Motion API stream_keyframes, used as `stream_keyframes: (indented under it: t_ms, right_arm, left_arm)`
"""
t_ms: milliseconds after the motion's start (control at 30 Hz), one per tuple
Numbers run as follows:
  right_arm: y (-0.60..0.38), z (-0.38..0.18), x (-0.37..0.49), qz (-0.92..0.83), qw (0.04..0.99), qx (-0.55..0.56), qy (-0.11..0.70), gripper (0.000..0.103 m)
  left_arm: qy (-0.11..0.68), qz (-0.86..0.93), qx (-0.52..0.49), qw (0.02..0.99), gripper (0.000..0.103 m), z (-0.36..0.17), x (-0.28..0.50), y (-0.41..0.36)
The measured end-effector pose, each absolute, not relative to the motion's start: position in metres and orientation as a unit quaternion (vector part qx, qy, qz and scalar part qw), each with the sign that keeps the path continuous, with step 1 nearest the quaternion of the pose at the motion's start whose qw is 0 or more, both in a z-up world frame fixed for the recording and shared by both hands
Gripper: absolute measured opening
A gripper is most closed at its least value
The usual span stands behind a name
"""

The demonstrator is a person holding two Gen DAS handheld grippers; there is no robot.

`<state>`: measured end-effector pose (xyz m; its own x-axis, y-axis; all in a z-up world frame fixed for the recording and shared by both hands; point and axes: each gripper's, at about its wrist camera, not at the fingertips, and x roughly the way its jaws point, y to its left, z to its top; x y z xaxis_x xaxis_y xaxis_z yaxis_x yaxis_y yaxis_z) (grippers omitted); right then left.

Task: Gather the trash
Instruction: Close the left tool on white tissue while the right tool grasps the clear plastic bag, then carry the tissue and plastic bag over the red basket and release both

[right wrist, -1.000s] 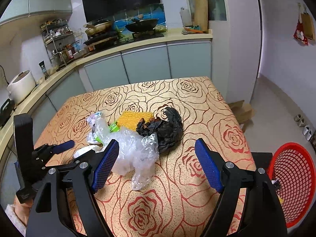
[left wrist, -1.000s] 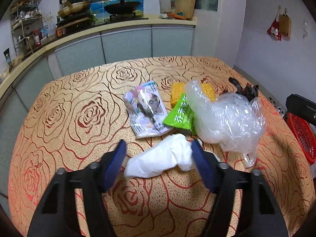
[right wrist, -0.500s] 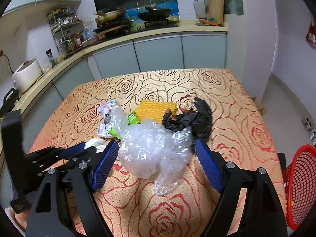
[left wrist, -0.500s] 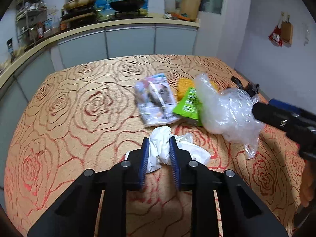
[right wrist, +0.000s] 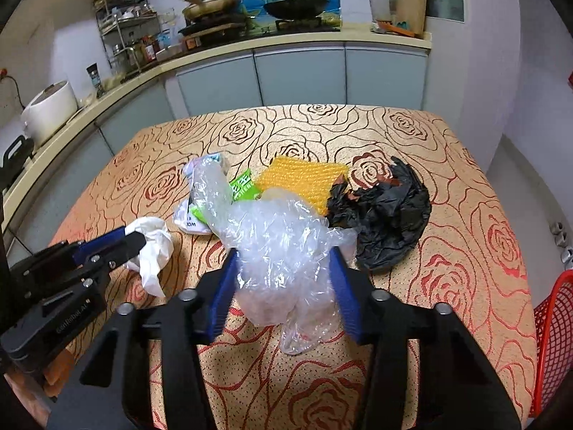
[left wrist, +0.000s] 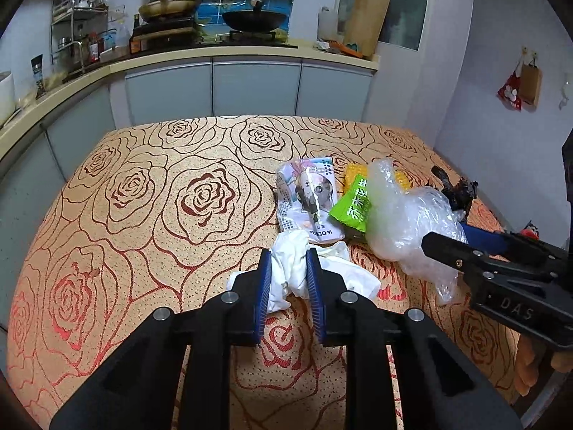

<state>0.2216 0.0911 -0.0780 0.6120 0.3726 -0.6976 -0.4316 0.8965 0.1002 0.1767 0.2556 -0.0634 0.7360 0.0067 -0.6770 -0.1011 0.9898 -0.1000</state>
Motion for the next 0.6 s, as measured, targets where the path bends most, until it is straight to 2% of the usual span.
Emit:
stream_keyframes:
  t_ms: [133, 233, 600]
  right_arm:
    - [0.092, -0.079, 0.219, 0.223, 0.897, -0.042, 0.379, 0.027]
    - [0.088, -0.078, 0.217, 0.221, 0.898, -0.038, 0.378, 0.023]
    - [0.062, -0.058, 0.196, 0.212, 0.91, -0.008, 0.355, 0.021]
  left_arm:
    - [0.361, 0.035, -0.064, 0.93, 0.019, -0.064, 0.175, 0.256]
    - [0.361, 0.04, -0.058, 0.93, 0.019, -0.065, 0.177, 0.255]
    - [0.338, 0.046, -0.065, 0.938, 0.019, -0.056, 0.17, 0.257]
